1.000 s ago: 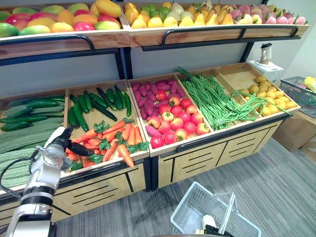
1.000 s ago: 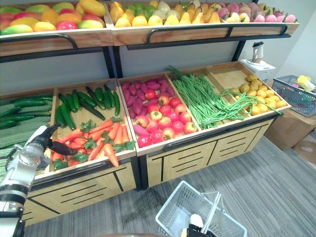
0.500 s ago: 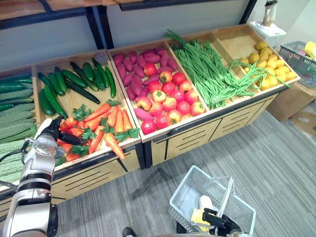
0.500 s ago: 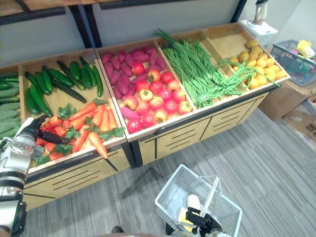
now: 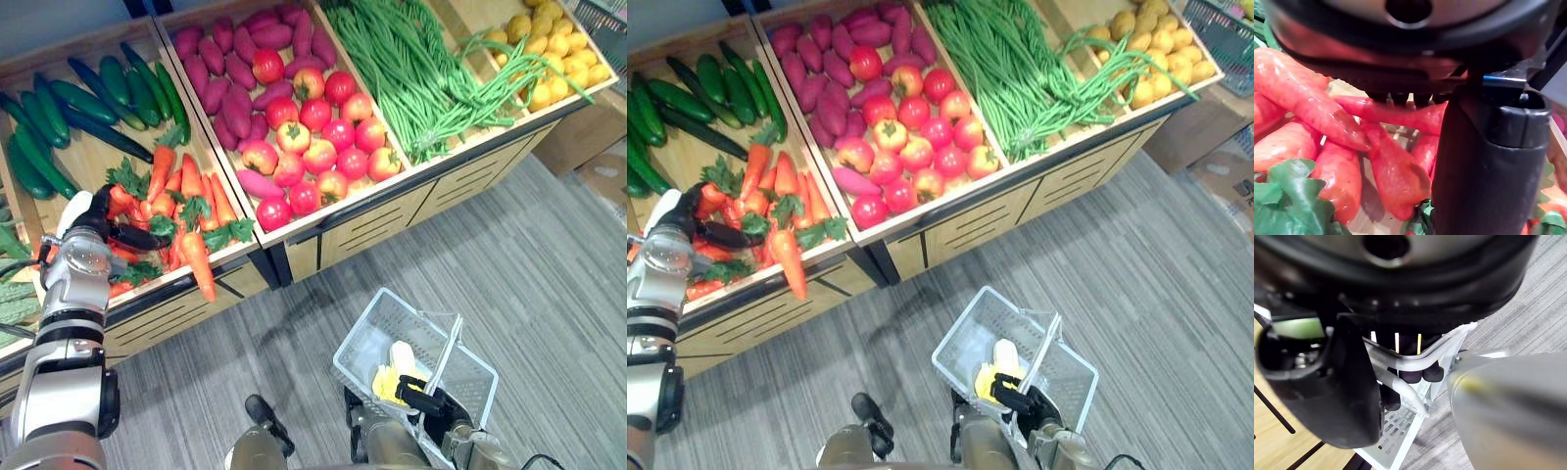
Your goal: Pick vegetable in the basket
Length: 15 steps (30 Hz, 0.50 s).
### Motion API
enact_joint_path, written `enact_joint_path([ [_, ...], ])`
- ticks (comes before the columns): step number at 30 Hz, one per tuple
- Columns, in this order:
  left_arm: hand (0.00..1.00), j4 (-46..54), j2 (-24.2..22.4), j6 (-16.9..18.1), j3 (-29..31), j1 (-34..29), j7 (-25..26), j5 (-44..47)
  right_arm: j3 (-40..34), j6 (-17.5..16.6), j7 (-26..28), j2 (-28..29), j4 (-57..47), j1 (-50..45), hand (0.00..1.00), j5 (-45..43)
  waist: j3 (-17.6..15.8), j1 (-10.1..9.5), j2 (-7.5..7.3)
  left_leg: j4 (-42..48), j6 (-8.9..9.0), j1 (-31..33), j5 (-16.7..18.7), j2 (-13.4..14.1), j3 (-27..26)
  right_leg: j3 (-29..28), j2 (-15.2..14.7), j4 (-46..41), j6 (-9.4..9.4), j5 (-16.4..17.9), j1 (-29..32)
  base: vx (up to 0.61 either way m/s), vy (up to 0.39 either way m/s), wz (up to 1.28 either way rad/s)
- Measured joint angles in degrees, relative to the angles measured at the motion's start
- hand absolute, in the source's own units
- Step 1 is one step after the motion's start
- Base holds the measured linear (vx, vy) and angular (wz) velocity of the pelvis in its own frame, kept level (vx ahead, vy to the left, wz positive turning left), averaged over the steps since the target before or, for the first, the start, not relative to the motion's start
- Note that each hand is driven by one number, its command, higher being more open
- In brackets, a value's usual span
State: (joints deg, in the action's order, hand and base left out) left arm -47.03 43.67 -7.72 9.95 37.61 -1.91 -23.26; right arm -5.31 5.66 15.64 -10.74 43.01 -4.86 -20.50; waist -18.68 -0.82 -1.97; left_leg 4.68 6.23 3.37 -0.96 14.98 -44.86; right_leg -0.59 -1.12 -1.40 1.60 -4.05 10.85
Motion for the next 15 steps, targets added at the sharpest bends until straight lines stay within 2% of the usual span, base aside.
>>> enact_joint_path([
  [7, 1.0, -0.49, -0.03, 0.12, 4.17, -0.26, 2.11, -3.28, 1.65, -0.21, -0.91, -0.55, -1.94, 1.95, 0.0, -2.31, -2.9, 0.49, -0.24, 1.49, -0.31, 2.01, 0.18, 0.71, -1.18, -1.37, 0.33, 0.36, 0.27, -1.32, 2.23, -0.06, 0.022, -0.11],
  [8, 0.0, -0.5, -0.32, 0.08, 5.16, -0.63, 2.61, -4.32, 1.92, -0.22, -1.21, -0.6, -2.2, 2.05, 0.0, -2.33, -2.99, 0.72, -0.22, 1.5, -0.4, 2.45, 0.12, 0.72, -1.35, -1.53, 0.36, 0.39, 0.29, -1.44, 2.76, -0.04, 0.029, -0.07],
  [15, 0.0, -0.3, -2.89, 0.12, 9.96, -3.5, 6.54, -4.14, 2.08, -0.3, -2.13, -1.06, -1.59, 3.55, 0.0, -2.82, -3.08, 1.68, 0.16, -0.68, -0.94, 2.93, -1.38, -0.36, -1.53, -1.66, 0.23, 0.75, 0.55, -2.12, 3.94, -0.03, 0.054, -0.02],
])
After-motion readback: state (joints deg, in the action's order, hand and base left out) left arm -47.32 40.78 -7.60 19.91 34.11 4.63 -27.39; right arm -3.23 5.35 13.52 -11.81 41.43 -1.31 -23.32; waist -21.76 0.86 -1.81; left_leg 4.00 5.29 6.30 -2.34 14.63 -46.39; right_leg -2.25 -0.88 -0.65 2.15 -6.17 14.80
